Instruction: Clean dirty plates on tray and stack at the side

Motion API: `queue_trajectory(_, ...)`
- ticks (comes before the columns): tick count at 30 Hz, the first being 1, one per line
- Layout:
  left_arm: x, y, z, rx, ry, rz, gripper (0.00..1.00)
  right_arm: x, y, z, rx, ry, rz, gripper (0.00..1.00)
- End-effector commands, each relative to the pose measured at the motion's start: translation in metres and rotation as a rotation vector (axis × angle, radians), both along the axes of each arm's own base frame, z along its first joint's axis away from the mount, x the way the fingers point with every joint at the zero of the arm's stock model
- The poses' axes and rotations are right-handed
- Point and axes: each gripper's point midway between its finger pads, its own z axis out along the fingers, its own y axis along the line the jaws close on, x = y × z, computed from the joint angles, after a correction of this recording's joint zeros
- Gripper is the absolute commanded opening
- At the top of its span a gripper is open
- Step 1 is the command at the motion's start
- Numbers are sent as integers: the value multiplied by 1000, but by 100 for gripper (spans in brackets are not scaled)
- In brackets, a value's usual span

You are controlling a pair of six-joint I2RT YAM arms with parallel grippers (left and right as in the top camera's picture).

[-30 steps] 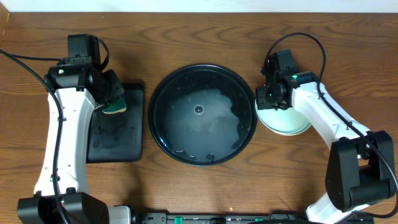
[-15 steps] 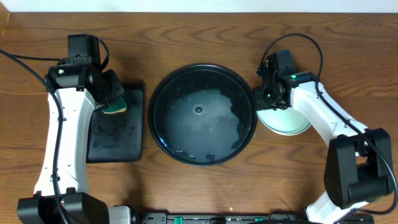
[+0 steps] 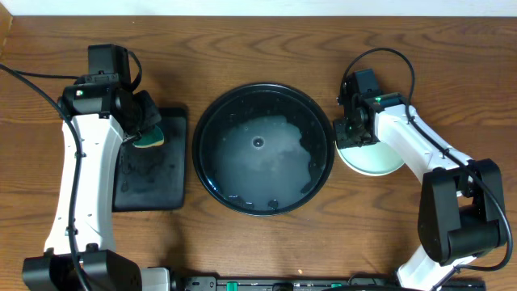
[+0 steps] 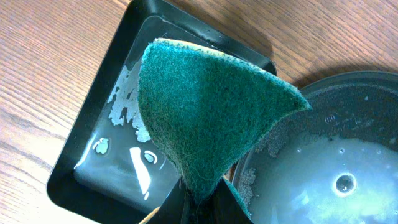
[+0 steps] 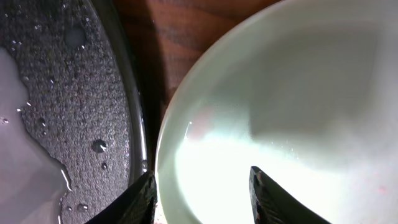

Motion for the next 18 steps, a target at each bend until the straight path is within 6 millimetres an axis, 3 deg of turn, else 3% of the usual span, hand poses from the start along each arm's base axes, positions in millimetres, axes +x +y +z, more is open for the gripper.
queue_trajectory(1, -3, 4, -3, 15, 15, 0, 8, 9, 0, 14, 19, -21, -1, 47)
queue_trajectory(10, -8, 13, -13, 86, 64, -57, 8, 41, 28, 88, 149, -107, 56, 56)
queue_trajectory(14, -13, 17, -39, 118, 138, -97, 8, 46, 30, 102, 157, -129, 59, 58)
queue_trajectory(18, -17, 17, -77, 113, 218, -131, 7, 44, 29, 102, 155, -120, 59, 59)
